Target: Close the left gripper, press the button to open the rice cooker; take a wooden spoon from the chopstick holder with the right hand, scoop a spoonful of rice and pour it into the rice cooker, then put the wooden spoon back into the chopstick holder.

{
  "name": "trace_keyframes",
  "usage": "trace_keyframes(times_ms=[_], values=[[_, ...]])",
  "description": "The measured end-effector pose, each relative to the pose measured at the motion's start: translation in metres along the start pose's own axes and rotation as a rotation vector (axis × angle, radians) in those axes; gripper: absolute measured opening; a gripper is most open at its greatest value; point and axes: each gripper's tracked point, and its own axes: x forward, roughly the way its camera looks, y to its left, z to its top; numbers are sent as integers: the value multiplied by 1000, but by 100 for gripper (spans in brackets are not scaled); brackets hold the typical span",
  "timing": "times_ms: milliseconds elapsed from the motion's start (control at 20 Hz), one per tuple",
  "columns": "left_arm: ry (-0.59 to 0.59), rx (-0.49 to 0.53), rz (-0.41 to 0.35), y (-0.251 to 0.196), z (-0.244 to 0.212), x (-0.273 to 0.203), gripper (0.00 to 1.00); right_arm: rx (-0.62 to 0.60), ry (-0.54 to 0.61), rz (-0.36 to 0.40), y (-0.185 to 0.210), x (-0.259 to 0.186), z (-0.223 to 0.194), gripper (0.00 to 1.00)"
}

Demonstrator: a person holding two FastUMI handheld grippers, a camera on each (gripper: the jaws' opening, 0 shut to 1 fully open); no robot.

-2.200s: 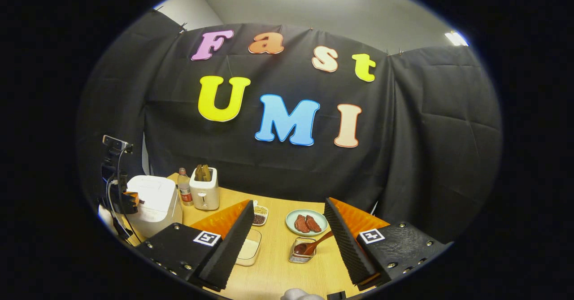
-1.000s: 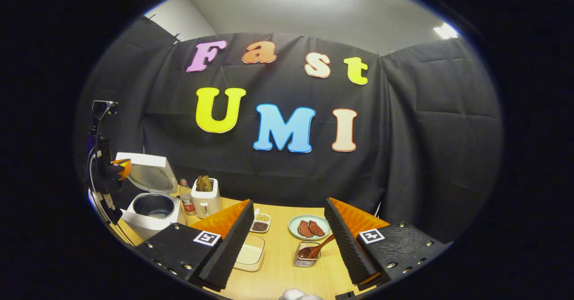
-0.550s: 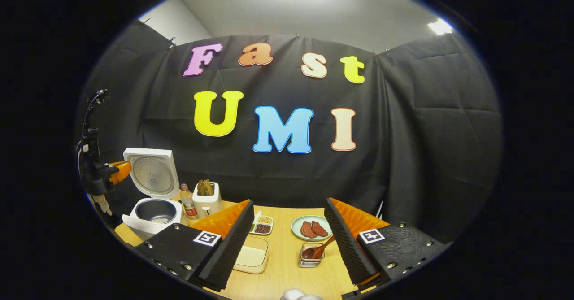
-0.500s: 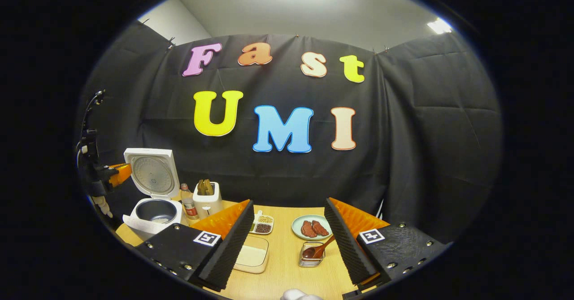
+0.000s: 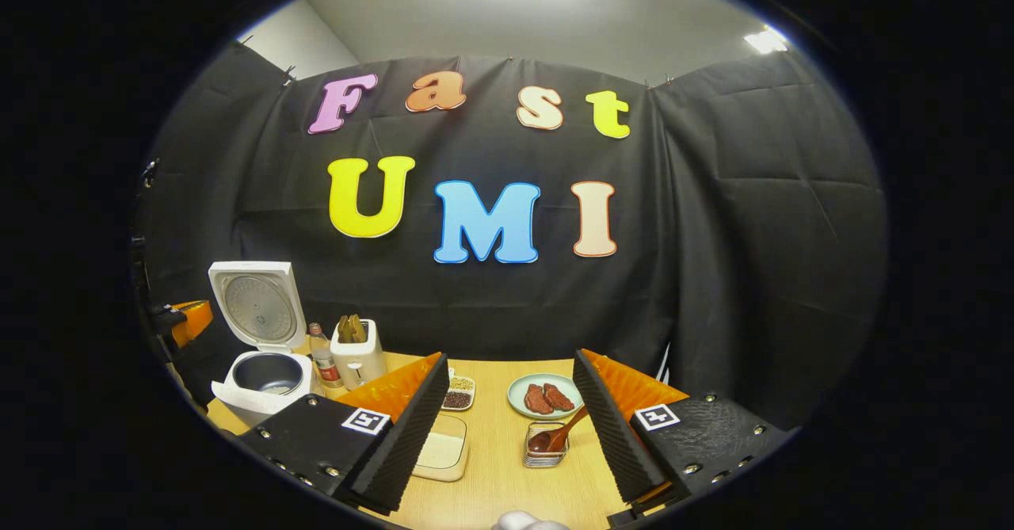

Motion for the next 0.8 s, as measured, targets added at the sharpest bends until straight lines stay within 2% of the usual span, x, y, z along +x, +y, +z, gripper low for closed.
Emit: trace_keyframes(times_ms=[150, 200, 500, 800], values=[[-11, -28, -35, -9, 0, -2, 17, 7, 4, -6, -1, 1, -5, 96], [-9, -26, -40, -10, -3, -2, 39, 7, 5, -7, -2, 2, -6, 96], [-71, -13, -97, -30, 2, -10, 95, 44, 32, -27, -14, 3, -36, 96], [-102, -5, -166, -61, 8, -13, 94, 144, 109, -92, -39, 6, -104, 96]])
